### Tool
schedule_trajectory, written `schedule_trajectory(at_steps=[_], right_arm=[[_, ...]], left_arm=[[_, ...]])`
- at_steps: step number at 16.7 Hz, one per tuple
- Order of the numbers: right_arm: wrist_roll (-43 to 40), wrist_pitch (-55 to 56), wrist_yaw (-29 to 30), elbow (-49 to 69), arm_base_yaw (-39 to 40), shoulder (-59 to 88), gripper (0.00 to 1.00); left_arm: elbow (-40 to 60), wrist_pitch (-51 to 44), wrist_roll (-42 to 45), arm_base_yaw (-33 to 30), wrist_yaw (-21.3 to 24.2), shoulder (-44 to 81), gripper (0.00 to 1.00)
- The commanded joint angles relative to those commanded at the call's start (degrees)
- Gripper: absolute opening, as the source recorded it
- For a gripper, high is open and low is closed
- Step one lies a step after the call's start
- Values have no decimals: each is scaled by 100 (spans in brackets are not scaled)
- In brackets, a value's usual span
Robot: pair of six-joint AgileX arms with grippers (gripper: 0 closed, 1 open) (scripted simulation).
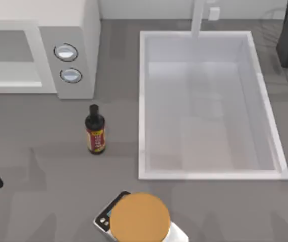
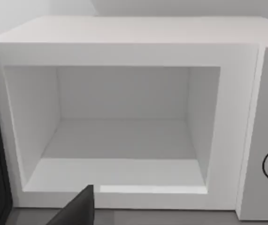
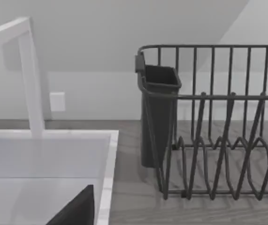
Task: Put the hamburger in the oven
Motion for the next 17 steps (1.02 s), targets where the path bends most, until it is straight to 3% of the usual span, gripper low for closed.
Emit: schedule_trajectory(at_steps=[4, 7, 17], right_arm=[[0, 0, 0, 0, 0, 0, 100], [0, 0, 0, 0, 0, 0, 100], [0, 0, 0, 0, 0, 0, 100]], left_arm=[[155, -147, 191, 69, -43, 191, 100], [678, -672, 883, 213, -92, 921, 100], [3587, -3680, 4908, 670, 15, 5863, 100]])
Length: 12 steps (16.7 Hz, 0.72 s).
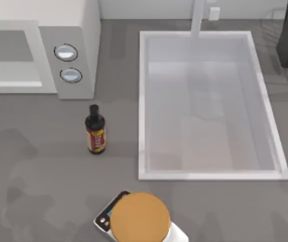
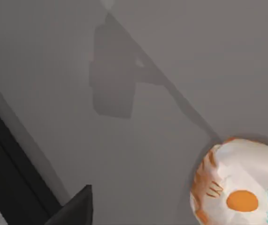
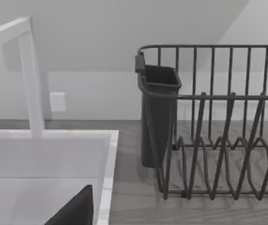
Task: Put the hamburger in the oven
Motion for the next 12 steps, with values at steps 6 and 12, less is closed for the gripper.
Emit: schedule_trajectory(at_steps=[6, 12], right_arm=[[0, 0, 0, 0, 0, 0, 100], [0, 0, 0, 0, 0, 0, 100]], left_arm=[[1391, -1430, 1931, 282, -8, 2442, 100], [1736, -1777, 2374, 370, -26, 3002, 100]])
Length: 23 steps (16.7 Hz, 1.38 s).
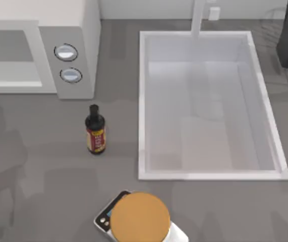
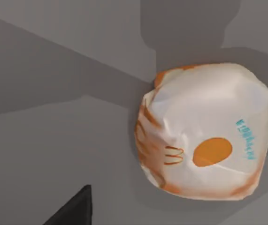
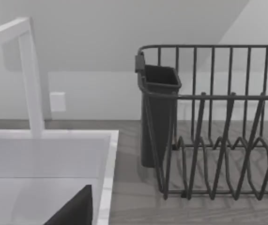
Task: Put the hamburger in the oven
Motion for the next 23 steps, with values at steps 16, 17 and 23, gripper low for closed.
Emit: schedule_trajectory(at_steps=[16, 17, 23], right_arm=[[0, 0, 0, 0, 0, 0, 100], [0, 0, 0, 0, 0, 0, 100], [0, 0, 0, 0, 0, 0, 100]], left_arm=[[-1014, 2059, 34, 17, 1, 1045, 100], [-1014, 2059, 34, 17, 1, 1045, 100], [-1014, 2059, 34, 17, 1, 1045, 55]])
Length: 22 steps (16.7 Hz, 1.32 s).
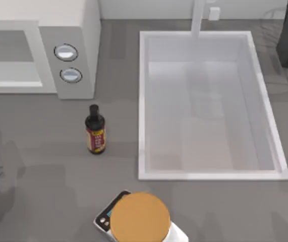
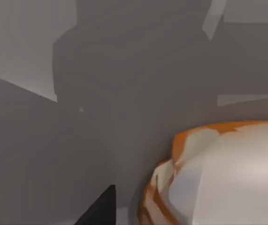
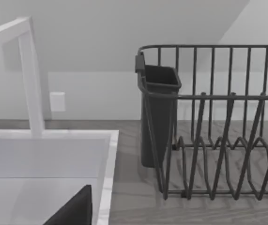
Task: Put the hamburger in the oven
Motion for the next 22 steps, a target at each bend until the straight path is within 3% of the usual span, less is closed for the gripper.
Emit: schedule_trajectory(at_steps=[7, 15, 16, 22], right_arm=[[0, 0, 0, 0, 0, 0, 100], [0, 0, 0, 0, 0, 0, 100], [0, 0, 0, 0, 0, 0, 100], [0, 0, 0, 0, 0, 0, 100]], left_arm=[[0, 0, 0, 0, 0, 0, 2], [0, 0, 0, 0, 0, 0, 0], [193, -565, -140, -11, 59, -388, 0], [844, -1539, -120, -16, 59, -740, 0]])
